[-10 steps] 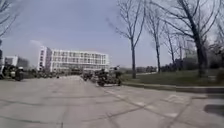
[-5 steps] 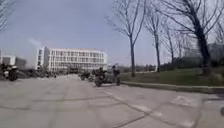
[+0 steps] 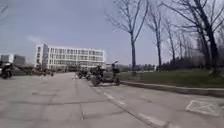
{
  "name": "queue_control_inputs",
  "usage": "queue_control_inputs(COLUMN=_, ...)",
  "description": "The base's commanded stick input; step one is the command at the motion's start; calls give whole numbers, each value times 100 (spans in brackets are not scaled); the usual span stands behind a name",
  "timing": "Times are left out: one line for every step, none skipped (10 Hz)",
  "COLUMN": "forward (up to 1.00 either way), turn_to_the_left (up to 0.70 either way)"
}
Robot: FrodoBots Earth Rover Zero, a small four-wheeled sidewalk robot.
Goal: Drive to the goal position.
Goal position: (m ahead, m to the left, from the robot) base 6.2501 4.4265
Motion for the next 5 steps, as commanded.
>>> queue_control_inputs(forward=100, turn_to_the_left=40)
queue_control_inputs(forward=100, turn_to_the_left=40)
queue_control_inputs(forward=100, turn_to_the_left=40)
queue_control_inputs(forward=100, turn_to_the_left=40)
queue_control_inputs(forward=100, turn_to_the_left=40)
